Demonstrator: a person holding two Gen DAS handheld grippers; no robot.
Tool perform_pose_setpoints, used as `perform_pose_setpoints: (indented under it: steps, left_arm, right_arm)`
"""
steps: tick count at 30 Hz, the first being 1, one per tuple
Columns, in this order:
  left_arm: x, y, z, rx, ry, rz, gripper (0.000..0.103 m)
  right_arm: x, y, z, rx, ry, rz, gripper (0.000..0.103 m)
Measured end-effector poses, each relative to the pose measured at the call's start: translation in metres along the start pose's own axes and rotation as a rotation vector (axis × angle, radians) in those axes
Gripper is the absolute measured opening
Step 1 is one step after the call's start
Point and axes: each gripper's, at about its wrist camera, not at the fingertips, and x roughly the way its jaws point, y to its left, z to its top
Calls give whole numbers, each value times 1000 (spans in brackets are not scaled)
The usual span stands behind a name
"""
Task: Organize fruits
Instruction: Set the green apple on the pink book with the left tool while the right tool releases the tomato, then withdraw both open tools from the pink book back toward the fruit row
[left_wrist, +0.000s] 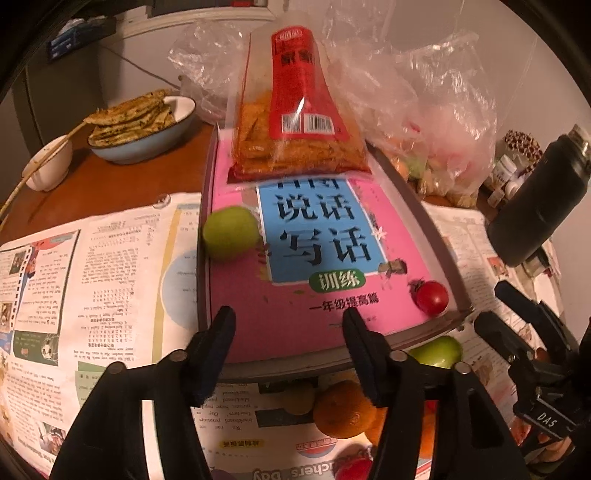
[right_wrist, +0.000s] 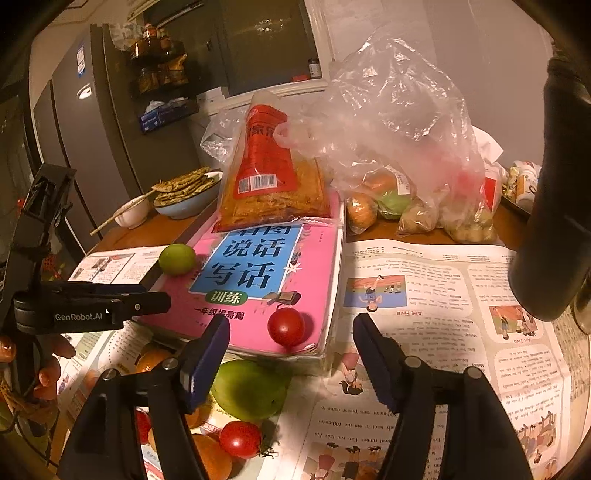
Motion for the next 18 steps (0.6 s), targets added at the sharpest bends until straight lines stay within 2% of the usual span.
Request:
perform_pose_setpoints:
  steps: [4, 12, 18]
  left_arm:
    - [-17, 0, 2, -9, -49, -7, 75]
    - [-46, 0, 2, -55, -123, -23, 76]
    - [-62, -6, 1, -43, -158, -25, 76]
  right_arm:
    - [-9, 0, 2, 3, -29, 1, 80]
    - [-30, 6, 6, -15, -80, 16, 86]
    - [-46, 7, 9, -13, -124, 29, 92]
